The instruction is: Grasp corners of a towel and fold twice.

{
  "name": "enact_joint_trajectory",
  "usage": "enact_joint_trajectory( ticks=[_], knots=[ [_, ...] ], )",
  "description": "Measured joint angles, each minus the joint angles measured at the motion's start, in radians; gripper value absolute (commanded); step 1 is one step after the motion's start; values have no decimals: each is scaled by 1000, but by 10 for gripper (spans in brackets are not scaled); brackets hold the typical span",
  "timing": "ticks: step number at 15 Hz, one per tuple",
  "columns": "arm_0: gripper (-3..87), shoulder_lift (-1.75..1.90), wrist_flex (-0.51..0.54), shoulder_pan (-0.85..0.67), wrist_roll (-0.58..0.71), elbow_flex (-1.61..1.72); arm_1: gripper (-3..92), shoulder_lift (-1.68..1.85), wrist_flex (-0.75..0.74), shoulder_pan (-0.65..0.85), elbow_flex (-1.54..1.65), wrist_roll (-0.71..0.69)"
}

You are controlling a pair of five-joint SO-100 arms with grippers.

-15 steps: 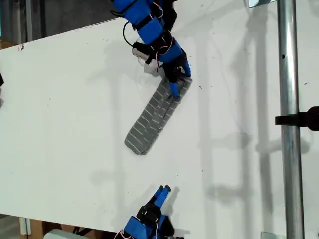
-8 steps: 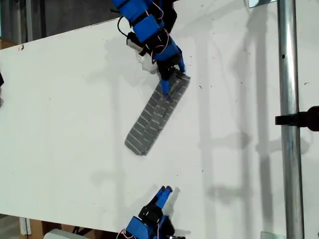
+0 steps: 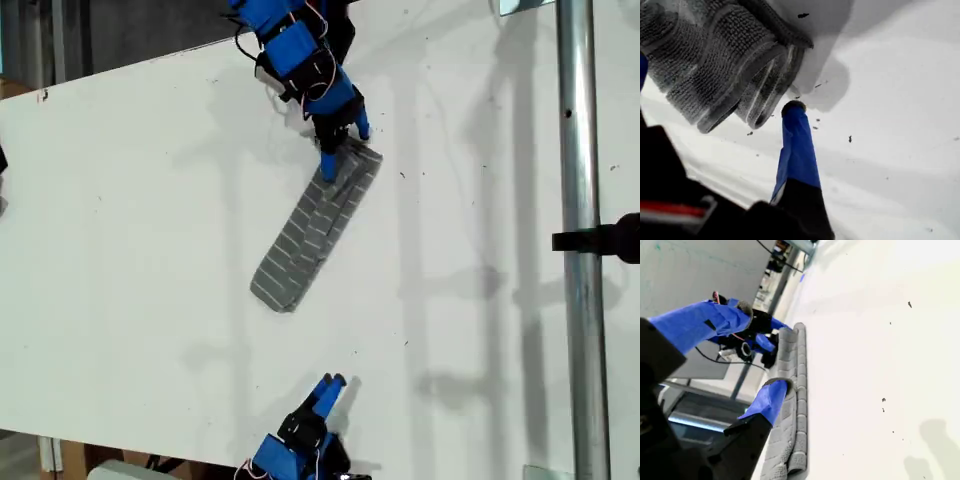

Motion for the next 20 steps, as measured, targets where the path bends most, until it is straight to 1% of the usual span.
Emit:
enact_joint_trajectory(
  ticks=[2, 3, 5, 6, 9, 11, 13, 14, 15, 17, 19, 20],
  knots=[
    [233, 0, 0, 0, 0, 0, 468, -212, -218, 5, -9, -5],
    [232, 0, 0, 0, 0, 0, 436, -282, -272, 6, -40, -21],
    [231, 0, 0, 5, 0, 0, 223, -298, -299, 20, -43, -61],
    [231, 0, 0, 11, 0, 0, 71, -291, -316, 21, -32, -80],
    [230, 0, 3, 17, 0, 0, 12, -341, -425, 29, -18, -98],
    [230, 0, 3, 17, 0, 0, 4, -379, -489, 15, -17, -103],
    [230, 0, 3, 17, 5, 0, 0, -380, -486, 12, -29, -143],
    [228, 0, 3, 17, 8, 0, -1, -374, -407, 15, -71, -183],
    [227, 0, 3, 17, 8, 0, -1, -316, -267, 20, -141, -247],
    [225, 0, 3, 17, 9, 0, -1, -106, 80, 48, -189, -318],
    [223, 0, 3, 17, 9, 0, -1, 127, 249, 43, -189, -348],
    [222, 0, 3, 17, 9, 0, -1, 176, 258, 48, -195, -403]
  ],
)
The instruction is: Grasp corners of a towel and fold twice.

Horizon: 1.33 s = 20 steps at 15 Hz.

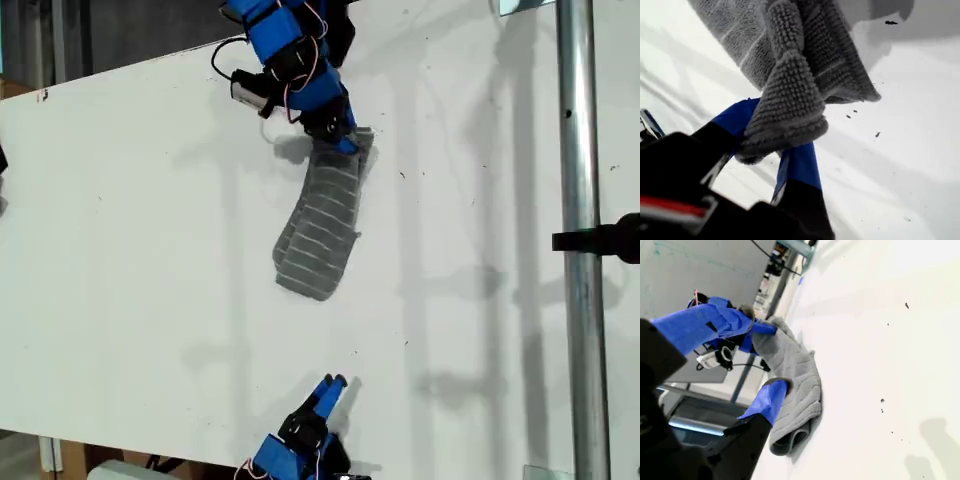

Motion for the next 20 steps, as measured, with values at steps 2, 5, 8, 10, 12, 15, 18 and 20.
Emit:
enact_joint_trajectory(
  ticks=[2, 5, 8, 10, 12, 15, 18, 20],
  knots=[
    [222, 0, 0, 0, 0, 0, -1, -25, -57, 72, -69, -176],
    [219, 0, 0, 0, -18, 0, -1, -189, -267, 192, -170, -408],
    [215, 0, 0, -6, -21, 0, -1, -350, -433, 287, -268, -580],
    [214, 0, 0, -14, -21, 0, -1, -449, -554, 337, -291, -647],
    [213, 0, 0, -18, -23, 11, -2, -580, -683, 368, -313, -676],
    [211, 0, 0, -20, -25, 12, -2, -761, -773, 408, -446, -750],
    [210, 0, 0, -25, -25, 12, -2, -841, -739, 433, -641, -827],
    [210, 0, 0, -25, -25, 12, -2, -862, -655, 437, -769, -865]
  ],
)
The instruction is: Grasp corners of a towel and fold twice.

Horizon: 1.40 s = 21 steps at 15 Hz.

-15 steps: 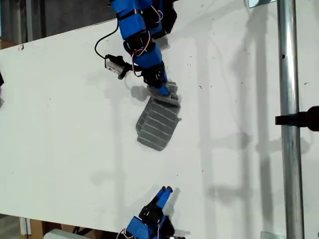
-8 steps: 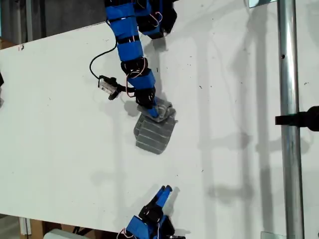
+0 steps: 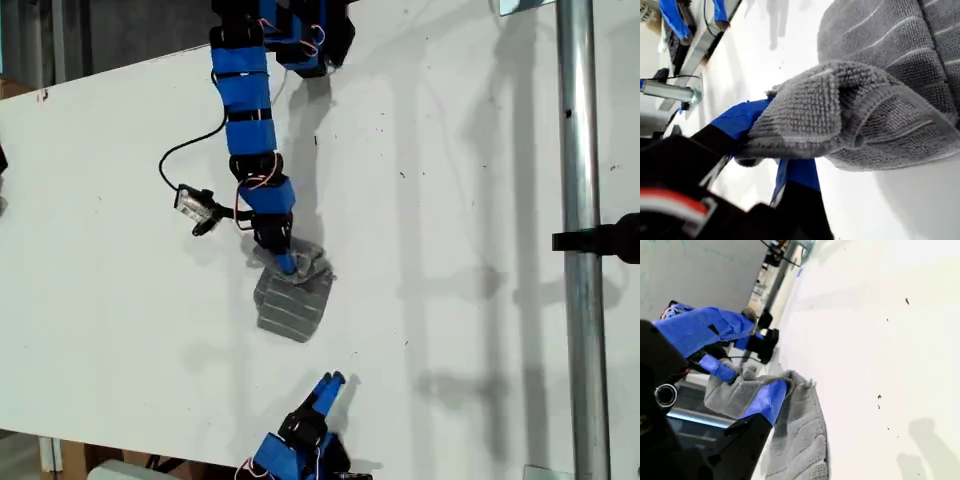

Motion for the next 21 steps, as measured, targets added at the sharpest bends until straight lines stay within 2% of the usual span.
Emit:
enact_joint_trajectory(
  ticks=[5, 6, 7, 9, 12, 16, 17, 18, 20, 21],
  knots=[
    [210, 0, 0, 0, 6, 0, -2, -58, 72, 12, -193, -60],
    [210, 0, 0, 0, 6, 0, 105, -101, 75, 23, -233, -63],
    [210, 0, 0, 0, 6, 0, 336, -160, 84, 32, -276, -67],
    [207, 0, 0, 0, 6, 0, 211, -193, 64, 41, -302, -138],
    [206, 0, 0, 0, 6, 0, 211, -186, 32, 84, -365, -249],
    [186, 0, 0, 0, 6, 0, 211, -69, 35, 160, -354, -284],
    [167, 0, -5, 0, 6, 6, 211, 9, 77, 169, -318, -284],
    [154, 0, -18, -9, 6, 18, 36, 77, 161, 164, -264, -281],
    [100, 0, -60, -43, -5, 84, -2, 186, 385, 107, -144, -224],
    [103, 0, -78, -66, -32, 127, -2, 216, 531, 64, -87, -166]
  ],
)
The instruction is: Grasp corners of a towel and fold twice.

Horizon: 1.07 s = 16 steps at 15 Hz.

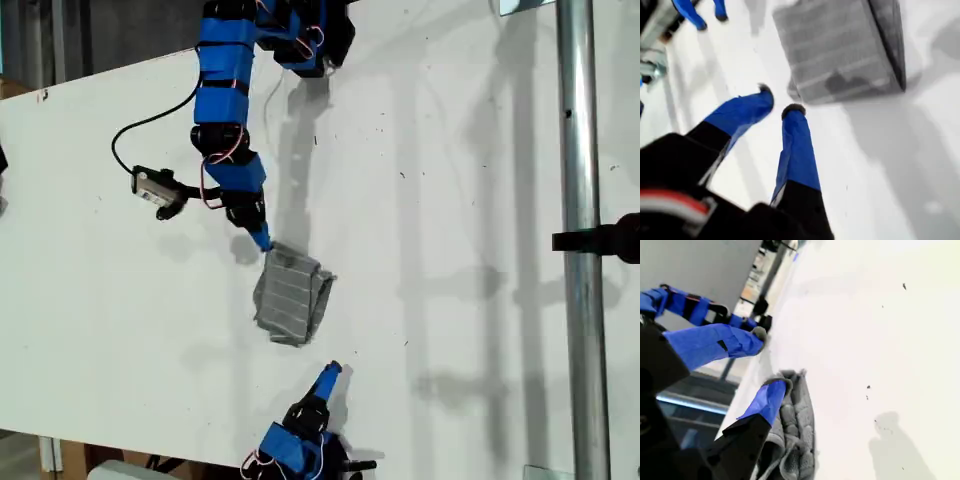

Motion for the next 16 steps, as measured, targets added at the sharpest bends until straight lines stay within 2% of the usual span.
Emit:
enact_joint_trajectory(
  ticks=[2, 3, 4, 7, 9, 11, 13, 15, 16],
  knots=[
    [93, 2, -67, -25, 23, 100, -2, 58, 255, -84, 163, 153],
    [75, 3, -87, -23, 21, 123, -2, 101, 291, -126, 275, 222],
    [67, 5, -83, -40, 2, 126, -2, 163, 311, -166, 397, 279],
    [67, 8, 40, -46, -114, 137, -2, 480, 196, -273, 827, 463],
    [67, 8, 124, -32, -204, 138, -2, 750, 201, -318, 1037, 561],
    [67, 8, 137, -26, -166, 138, -2, 828, 232, -321, 1075, 584],
    [67, 8, 140, -26, -5, 138, -2, 896, 301, -318, 1092, 592],
    [67, 8, 141, -18, 71, 138, 2, 1135, 433, -318, 1164, 594],
    [67, 8, 141, -20, 81, 138, 17, 1338, 514, -302, 1203, 531]
  ],
)
